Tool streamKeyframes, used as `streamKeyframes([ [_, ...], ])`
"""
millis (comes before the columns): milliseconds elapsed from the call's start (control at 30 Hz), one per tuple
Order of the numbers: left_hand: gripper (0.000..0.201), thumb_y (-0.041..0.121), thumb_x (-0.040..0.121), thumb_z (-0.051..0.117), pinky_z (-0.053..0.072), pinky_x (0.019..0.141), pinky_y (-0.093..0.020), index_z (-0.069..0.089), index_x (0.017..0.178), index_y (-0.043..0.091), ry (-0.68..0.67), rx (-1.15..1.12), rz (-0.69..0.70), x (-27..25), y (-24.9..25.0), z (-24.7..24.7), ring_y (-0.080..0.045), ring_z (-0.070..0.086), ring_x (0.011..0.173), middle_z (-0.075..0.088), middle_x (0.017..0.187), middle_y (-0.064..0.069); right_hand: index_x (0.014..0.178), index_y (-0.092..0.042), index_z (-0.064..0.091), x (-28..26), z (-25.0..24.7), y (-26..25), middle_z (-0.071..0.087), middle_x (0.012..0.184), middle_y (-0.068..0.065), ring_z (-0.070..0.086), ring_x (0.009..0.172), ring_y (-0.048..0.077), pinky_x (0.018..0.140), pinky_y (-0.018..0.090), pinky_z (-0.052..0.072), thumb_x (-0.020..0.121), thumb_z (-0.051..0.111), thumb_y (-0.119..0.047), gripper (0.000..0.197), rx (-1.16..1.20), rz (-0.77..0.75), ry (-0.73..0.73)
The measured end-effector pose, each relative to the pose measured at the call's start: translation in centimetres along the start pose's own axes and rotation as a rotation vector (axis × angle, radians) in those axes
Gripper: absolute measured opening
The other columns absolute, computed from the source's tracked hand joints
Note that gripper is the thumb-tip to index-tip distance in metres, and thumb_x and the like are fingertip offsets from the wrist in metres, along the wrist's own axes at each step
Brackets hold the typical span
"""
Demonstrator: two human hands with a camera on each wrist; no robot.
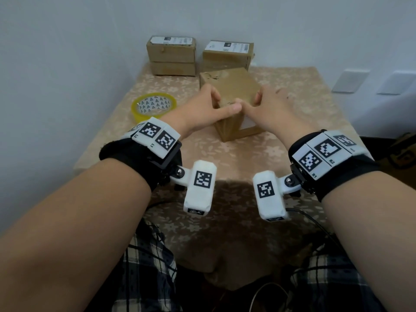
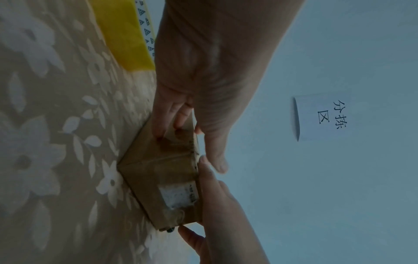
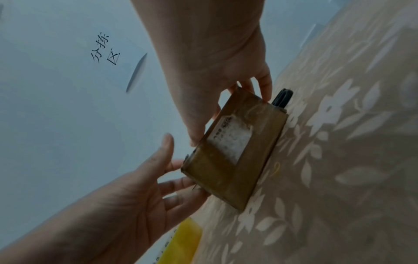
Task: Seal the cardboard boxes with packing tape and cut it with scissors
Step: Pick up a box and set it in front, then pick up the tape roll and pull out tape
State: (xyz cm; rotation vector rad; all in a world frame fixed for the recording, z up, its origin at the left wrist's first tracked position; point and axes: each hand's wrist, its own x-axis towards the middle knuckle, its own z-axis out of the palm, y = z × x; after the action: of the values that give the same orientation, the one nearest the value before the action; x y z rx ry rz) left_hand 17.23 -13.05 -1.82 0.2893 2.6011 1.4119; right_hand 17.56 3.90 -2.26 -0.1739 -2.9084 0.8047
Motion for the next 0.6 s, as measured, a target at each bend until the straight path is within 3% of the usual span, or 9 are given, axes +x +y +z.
streamKeyframes([
  [100, 0.058, 0.035, 0.075, 0.077, 0.044, 0.077, -0.031, 0.041, 0.116, 0.015, 0.007, 0.13, 0.048, 0.4, -0.5, -0.3, -0.015, 0.049, 0.088, 0.047, 0.092, 0.005, 0.099, -0.023, 0.042, 0.0, -0.1, -0.5, 0.047, 0.111, 0.008, 0.04, 0.114, 0.03, 0.083, 0.039, 0.033, 0.083, 0.049, -0.068, 0.048, -0.032, -0.018, -0.033],
  [200, 0.059, 0.035, 0.074, 0.078, 0.048, 0.083, -0.036, 0.041, 0.116, 0.017, 0.022, 0.197, 0.075, 0.5, -0.9, -1.2, -0.02, 0.055, 0.097, 0.054, 0.107, -0.002, 0.103, -0.02, 0.045, -0.5, -0.4, -0.9, 0.043, 0.094, -0.004, 0.047, 0.108, 0.029, 0.086, 0.037, 0.04, 0.087, 0.054, -0.058, 0.042, 0.028, -0.074, -0.083],
  [233, 0.06, 0.039, 0.073, 0.078, 0.049, 0.084, -0.037, 0.041, 0.116, 0.018, 0.024, 0.21, 0.067, 0.2, -1.0, -1.6, -0.021, 0.055, 0.098, 0.055, 0.11, -0.004, 0.11, -0.021, 0.046, -0.7, -0.4, -1.0, 0.046, 0.098, -0.004, 0.049, 0.109, 0.028, 0.085, 0.036, 0.042, 0.087, 0.055, -0.057, 0.044, 0.059, -0.094, -0.099],
  [267, 0.061, 0.042, 0.073, 0.078, 0.049, 0.083, -0.037, 0.042, 0.116, 0.019, 0.029, 0.229, 0.065, -0.1, -0.9, -2.0, -0.02, 0.054, 0.098, 0.054, 0.111, -0.004, 0.122, -0.022, 0.045, -1.0, -0.6, -1.1, 0.05, 0.112, 0.001, 0.05, 0.115, 0.028, 0.085, 0.034, 0.042, 0.087, 0.055, -0.057, 0.05, 0.083, -0.118, -0.118],
  [333, 0.064, 0.046, 0.071, 0.077, 0.046, 0.077, -0.031, 0.044, 0.12, 0.022, 0.043, 0.286, 0.068, -1.0, -0.8, -3.0, -0.018, 0.051, 0.098, 0.05, 0.112, -0.002, 0.145, -0.027, 0.031, -1.7, -0.9, -1.5, 0.039, 0.145, 0.005, 0.042, 0.131, 0.025, 0.094, 0.031, 0.038, 0.088, 0.054, -0.057, 0.068, 0.084, -0.181, -0.173],
  [367, 0.066, 0.046, 0.071, 0.077, 0.043, 0.072, -0.026, 0.045, 0.123, 0.022, 0.053, 0.331, 0.077, -1.6, -0.7, -3.6, -0.016, 0.049, 0.095, 0.047, 0.108, 0.001, 0.149, -0.028, 0.026, -2.1, -1.0, -1.7, 0.034, 0.151, 0.003, 0.038, 0.135, 0.023, 0.099, 0.03, 0.035, 0.089, 0.053, -0.058, 0.072, 0.069, -0.21, -0.207],
  [433, 0.065, 0.046, 0.071, 0.077, 0.037, 0.064, -0.021, 0.047, 0.124, 0.021, 0.059, 0.432, 0.08, -2.5, -0.6, -4.5, -0.013, 0.047, 0.087, 0.044, 0.092, 0.009, 0.15, -0.028, 0.027, -2.6, -1.1, -1.9, 0.034, 0.15, 0.004, 0.036, 0.136, 0.022, 0.103, 0.028, 0.032, 0.088, 0.054, -0.057, 0.074, 0.035, -0.251, -0.282],
  [500, 0.064, 0.046, 0.071, 0.076, 0.035, 0.064, -0.027, 0.05, 0.124, 0.021, 0.052, 0.502, 0.048, -3.0, -0.8, -5.1, -0.013, 0.045, 0.087, 0.042, 0.086, 0.012, 0.15, -0.029, 0.029, -2.9, -0.6, -2.0, 0.034, 0.145, 0.007, 0.038, 0.133, 0.025, 0.105, 0.029, 0.032, 0.083, 0.059, -0.059, 0.079, -0.016, -0.27, -0.332],
  [600, 0.066, 0.046, 0.073, 0.075, 0.034, 0.073, -0.026, 0.051, 0.129, 0.02, 0.051, 0.546, 0.036, -3.0, -0.9, -5.2, -0.014, 0.046, 0.095, 0.051, 0.103, 0.003, 0.149, -0.033, 0.028, -2.8, 0.1, -2.4, 0.032, 0.138, 0.011, 0.039, 0.129, 0.029, 0.106, 0.033, 0.033, 0.08, 0.06, -0.062, 0.082, -0.059, -0.239, -0.305],
])
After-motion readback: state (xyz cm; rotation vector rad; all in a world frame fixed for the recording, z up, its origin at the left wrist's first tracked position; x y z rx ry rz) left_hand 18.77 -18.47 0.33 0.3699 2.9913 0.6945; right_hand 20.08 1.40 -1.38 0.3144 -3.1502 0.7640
